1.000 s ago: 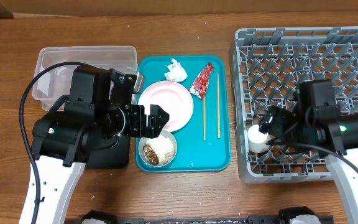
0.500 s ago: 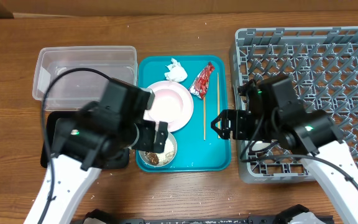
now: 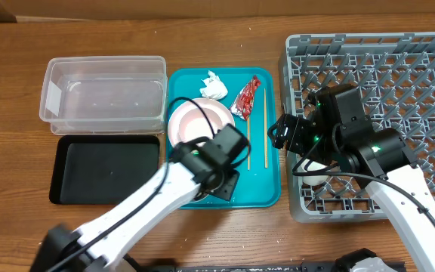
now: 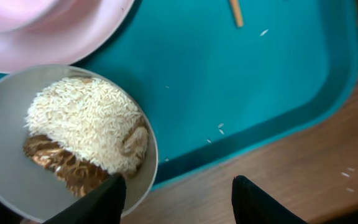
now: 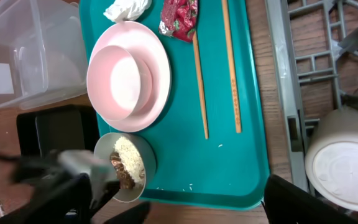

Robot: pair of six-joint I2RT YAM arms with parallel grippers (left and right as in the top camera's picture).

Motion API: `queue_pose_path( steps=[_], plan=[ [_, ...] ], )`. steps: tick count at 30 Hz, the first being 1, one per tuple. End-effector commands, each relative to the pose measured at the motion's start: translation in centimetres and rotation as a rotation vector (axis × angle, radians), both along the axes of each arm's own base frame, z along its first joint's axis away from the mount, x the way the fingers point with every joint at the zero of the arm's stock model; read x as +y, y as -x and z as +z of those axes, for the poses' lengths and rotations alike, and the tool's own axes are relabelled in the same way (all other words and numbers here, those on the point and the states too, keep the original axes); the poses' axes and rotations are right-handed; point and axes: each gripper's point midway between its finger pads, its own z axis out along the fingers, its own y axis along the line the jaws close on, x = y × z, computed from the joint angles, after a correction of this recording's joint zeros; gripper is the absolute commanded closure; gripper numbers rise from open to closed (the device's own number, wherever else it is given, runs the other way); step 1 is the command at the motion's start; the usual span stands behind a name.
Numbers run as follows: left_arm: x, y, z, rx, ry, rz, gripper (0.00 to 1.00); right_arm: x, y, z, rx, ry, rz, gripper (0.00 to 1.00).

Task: Sort waste into correct bins and load items into the dishwasher
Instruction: 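Grasp the rice-filled bowl with the left gripper and lift it, then tip the bowl with the left gripper to pour rice onto the black tray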

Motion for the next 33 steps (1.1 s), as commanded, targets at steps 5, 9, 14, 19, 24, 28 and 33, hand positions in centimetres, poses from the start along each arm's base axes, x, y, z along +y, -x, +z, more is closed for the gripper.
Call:
queue_pose_path(
  steps=[5,9,14,19,24,28,33],
  plan=[
    [1.2,-0.8,-5.9,0.048,-0.197,0.043,0.51,-0.5,-0.1,0.4,-0.005,0.005,-0.027,0.08],
    [0.9,-1.1,-7.0,0.056,-0.200,0.042,0.86,-0.5,-0.1,0.3,-0.004,0.005,-0.027,0.07],
    [0.7,-1.3,-6.0,0.062,-0.187,0.054,0.96,-0.6,0.1,0.2,0.006,0.010,-0.027,0.07],
    [-0.1,-1.0,-1.9,0.129,-0.058,0.089,0.96,-0.6,0.3,0.1,0.017,0.014,-0.027,0.07],
    [1.1,-1.7,3.9,0.146,0.181,0.107,0.96,-0.7,0.5,0.0,0.024,0.017,-0.027,0.06],
    [4.4,-2.9,7.9,0.138,0.407,0.182,0.96,-0.8,0.4,0.0,0.021,0.023,-0.031,0.07],
    [9.3,-3.1,9.8,0.159,0.643,0.236,0.96,-0.9,0.4,-0.1,0.020,0.026,-0.033,0.06]
  ],
)
